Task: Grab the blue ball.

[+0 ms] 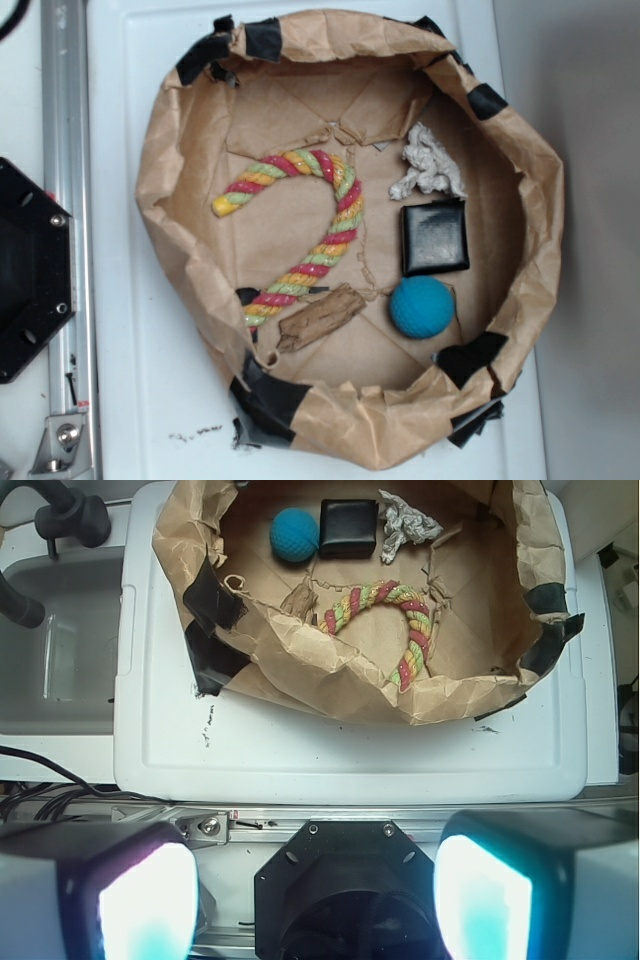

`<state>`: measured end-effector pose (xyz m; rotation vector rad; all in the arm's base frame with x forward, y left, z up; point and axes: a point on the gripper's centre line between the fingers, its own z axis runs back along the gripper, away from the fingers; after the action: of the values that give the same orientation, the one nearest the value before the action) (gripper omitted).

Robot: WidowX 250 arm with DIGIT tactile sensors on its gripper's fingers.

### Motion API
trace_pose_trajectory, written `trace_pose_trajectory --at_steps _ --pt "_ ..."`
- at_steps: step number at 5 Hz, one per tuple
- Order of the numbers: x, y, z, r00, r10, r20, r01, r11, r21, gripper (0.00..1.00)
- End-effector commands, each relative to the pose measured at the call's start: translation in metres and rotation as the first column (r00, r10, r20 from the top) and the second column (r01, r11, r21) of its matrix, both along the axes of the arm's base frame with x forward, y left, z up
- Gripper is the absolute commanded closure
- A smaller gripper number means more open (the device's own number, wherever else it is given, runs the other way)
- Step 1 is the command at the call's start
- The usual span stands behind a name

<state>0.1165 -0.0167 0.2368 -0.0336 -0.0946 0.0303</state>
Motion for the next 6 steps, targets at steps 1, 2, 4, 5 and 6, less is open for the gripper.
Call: trace_pose_trajectory --at_steps 1,2,4,5,6 --pt "0.0 0.0 0.0 1.0 0.0 0.0 0.0 1.0 0.0 0.0" --pt "0.049 0.025 -0.017 0.964 -0.093 0.247 0.09 0.996 0.021 0.0" --pt "0.118 0.028 -0.05 0.892 -0.264 0.367 0.276 0.961 0.021 0.0" --pt "0.146 0.021 -0.084 0.888 -0.338 0.312 0.352 0.936 0.012 0.0" --pt "0.163 -0.001 -0.134 0.856 -0.488 0.173 0.473 0.873 0.119 0.0"
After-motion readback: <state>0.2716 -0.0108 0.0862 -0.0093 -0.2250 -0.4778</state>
